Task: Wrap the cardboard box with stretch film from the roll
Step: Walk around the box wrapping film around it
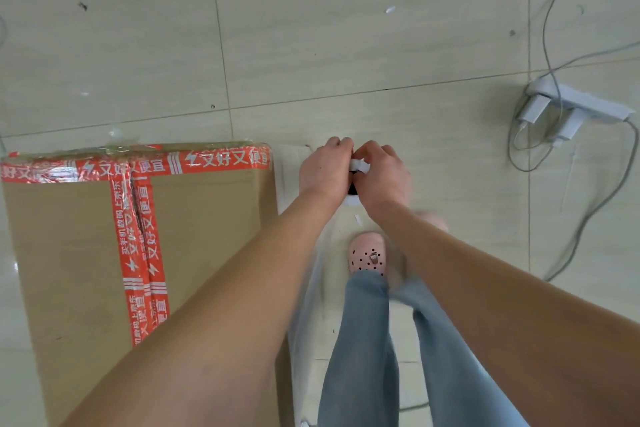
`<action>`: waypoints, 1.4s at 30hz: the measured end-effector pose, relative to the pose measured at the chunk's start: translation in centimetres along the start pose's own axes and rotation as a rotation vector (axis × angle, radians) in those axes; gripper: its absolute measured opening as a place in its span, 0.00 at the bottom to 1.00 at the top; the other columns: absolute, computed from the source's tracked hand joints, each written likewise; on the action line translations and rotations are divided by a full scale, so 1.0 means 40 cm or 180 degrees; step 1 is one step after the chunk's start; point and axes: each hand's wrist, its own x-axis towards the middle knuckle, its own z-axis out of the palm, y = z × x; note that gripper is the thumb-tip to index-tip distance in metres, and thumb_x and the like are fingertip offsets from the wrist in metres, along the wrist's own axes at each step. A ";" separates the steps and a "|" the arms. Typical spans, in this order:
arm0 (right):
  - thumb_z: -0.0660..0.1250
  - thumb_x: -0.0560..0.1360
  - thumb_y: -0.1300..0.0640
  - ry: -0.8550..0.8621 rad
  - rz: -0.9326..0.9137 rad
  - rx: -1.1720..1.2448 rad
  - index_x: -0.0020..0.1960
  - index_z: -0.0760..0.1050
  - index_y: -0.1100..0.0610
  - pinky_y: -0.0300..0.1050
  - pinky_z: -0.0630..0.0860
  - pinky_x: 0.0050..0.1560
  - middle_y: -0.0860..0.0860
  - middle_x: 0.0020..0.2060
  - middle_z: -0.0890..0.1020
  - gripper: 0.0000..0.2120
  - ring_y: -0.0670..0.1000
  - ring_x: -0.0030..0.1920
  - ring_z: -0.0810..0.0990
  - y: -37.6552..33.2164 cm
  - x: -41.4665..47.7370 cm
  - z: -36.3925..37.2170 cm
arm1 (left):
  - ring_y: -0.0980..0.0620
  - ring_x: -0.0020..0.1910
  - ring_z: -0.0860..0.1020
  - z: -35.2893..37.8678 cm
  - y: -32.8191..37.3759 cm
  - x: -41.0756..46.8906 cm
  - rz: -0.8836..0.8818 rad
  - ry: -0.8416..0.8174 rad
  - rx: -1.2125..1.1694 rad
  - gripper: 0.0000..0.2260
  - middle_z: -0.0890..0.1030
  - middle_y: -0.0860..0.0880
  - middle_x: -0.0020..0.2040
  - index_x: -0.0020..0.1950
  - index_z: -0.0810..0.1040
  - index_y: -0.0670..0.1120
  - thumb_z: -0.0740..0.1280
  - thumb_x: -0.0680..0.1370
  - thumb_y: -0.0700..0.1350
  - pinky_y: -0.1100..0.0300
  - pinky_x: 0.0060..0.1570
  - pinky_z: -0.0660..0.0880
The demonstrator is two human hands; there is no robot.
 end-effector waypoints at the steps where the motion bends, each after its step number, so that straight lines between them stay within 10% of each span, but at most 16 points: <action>1: 0.63 0.73 0.64 0.0000 -0.0024 -0.0044 0.56 0.73 0.51 0.43 0.65 0.40 0.50 0.54 0.76 0.15 0.55 0.51 0.76 -0.002 0.005 -0.003 | 0.45 0.40 0.73 -0.003 0.002 0.008 -0.0023 0.0004 0.0016 0.05 0.74 0.45 0.48 0.50 0.72 0.43 0.60 0.76 0.39 0.55 0.34 0.65; 14: 0.65 0.73 0.60 -0.0350 0.0134 0.0275 0.61 0.70 0.51 0.47 0.74 0.47 0.51 0.58 0.72 0.17 0.55 0.54 0.76 -0.120 0.117 -0.046 | 0.42 0.46 0.77 -0.078 -0.042 0.055 -0.1923 0.0290 -0.1462 0.10 0.79 0.44 0.45 0.49 0.73 0.41 0.67 0.72 0.45 0.55 0.38 0.69; 25: 0.63 0.73 0.62 -0.0483 -0.0160 -0.0186 0.54 0.72 0.54 0.47 0.71 0.42 0.54 0.53 0.74 0.11 0.59 0.49 0.76 -0.133 0.124 -0.049 | 0.43 0.52 0.76 -0.127 -0.017 0.121 -0.0135 -0.0239 0.0385 0.11 0.73 0.45 0.55 0.57 0.71 0.44 0.63 0.75 0.38 0.54 0.37 0.67; 38: 0.63 0.72 0.61 -0.0561 -0.0230 -0.0108 0.59 0.69 0.52 0.49 0.74 0.47 0.52 0.56 0.70 0.16 0.57 0.54 0.75 -0.246 0.220 -0.045 | 0.42 0.50 0.77 -0.148 -0.098 0.177 -0.2348 0.0526 -0.1680 0.10 0.79 0.43 0.50 0.52 0.73 0.40 0.67 0.73 0.43 0.57 0.39 0.65; 42: 0.61 0.72 0.65 -0.0602 -0.0180 -0.0279 0.57 0.70 0.51 0.48 0.74 0.45 0.53 0.55 0.70 0.15 0.59 0.53 0.75 -0.257 0.229 -0.051 | 0.40 0.53 0.76 -0.161 -0.083 0.167 -0.1832 0.0227 -0.1366 0.14 0.75 0.41 0.56 0.58 0.70 0.39 0.66 0.74 0.40 0.54 0.42 0.68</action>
